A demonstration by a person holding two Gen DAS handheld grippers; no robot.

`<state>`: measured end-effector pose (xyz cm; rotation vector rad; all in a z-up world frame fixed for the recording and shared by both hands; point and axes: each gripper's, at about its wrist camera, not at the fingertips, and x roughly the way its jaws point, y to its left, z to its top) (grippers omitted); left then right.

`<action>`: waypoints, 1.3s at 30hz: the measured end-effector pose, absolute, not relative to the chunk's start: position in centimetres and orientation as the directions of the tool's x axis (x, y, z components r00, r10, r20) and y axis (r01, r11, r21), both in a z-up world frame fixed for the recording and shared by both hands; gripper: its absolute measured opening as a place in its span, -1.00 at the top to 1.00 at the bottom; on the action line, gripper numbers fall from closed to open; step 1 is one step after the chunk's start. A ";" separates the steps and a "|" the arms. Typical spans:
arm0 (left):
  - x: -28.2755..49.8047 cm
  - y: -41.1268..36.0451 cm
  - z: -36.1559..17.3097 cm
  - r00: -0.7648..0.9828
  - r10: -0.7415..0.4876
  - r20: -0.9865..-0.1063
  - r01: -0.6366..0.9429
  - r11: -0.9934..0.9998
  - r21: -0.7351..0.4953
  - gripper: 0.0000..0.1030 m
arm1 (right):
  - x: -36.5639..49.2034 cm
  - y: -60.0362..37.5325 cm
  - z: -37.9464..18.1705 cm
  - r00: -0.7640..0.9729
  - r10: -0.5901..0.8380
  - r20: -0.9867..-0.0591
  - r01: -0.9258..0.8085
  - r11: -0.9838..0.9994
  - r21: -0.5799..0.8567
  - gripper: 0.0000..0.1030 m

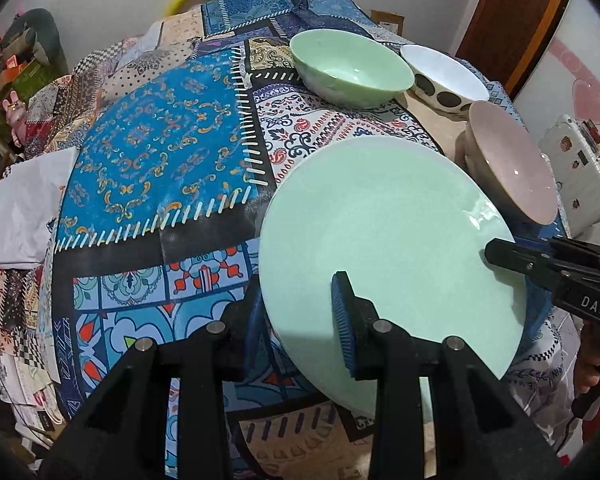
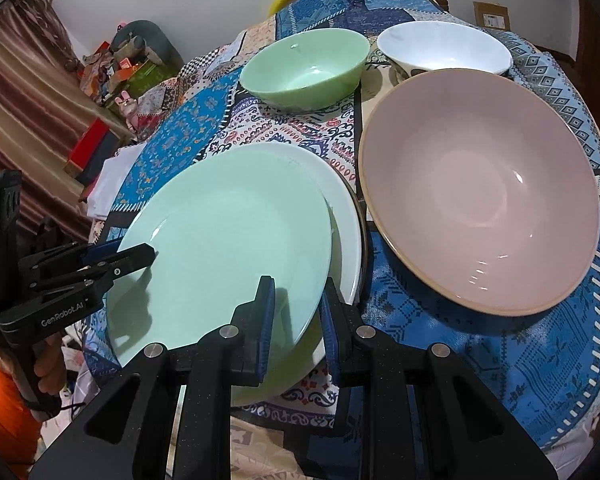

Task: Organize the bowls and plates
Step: 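Carry the mint green plate with both grippers over the white plate stack, then lower the mint green plate onto the white plate and open both grippers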

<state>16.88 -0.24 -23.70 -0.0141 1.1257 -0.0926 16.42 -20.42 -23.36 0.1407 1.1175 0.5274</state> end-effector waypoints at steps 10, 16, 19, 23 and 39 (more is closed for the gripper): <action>17.3 -0.7 -24.4 0.412 -0.038 -0.910 0.082 0.997 -0.004 0.36 | 16.5 -20.5 -23.2 0.351 0.454 -0.819 -0.334 0.878 0.344 0.61; 16.9 -1.5 -23.4 0.438 -0.068 -0.896 0.133 0.991 -0.010 0.36 | 16.4 -20.7 -22.9 0.369 0.441 -0.818 -0.335 0.884 0.326 0.61; 16.5 -2.1 -22.6 0.469 -0.036 -0.882 0.138 0.990 0.033 0.35 | 16.1 -20.8 -22.3 0.400 0.414 -0.818 -0.343 0.895 0.285 0.60; 16.2 -2.6 -21.3 0.490 -0.041 -0.871 0.143 0.989 0.034 0.22 | 15.5 -21.4 -20.6 0.450 0.404 -0.796 -0.352 0.900 0.257 0.60; 16.3 -7.7 -14.4 0.641 -0.143 -0.755 0.200 0.980 -0.016 -0.52 | 15.2 -26.2 -14.9 0.639 0.338 -0.691 -0.292 0.938 0.188 0.05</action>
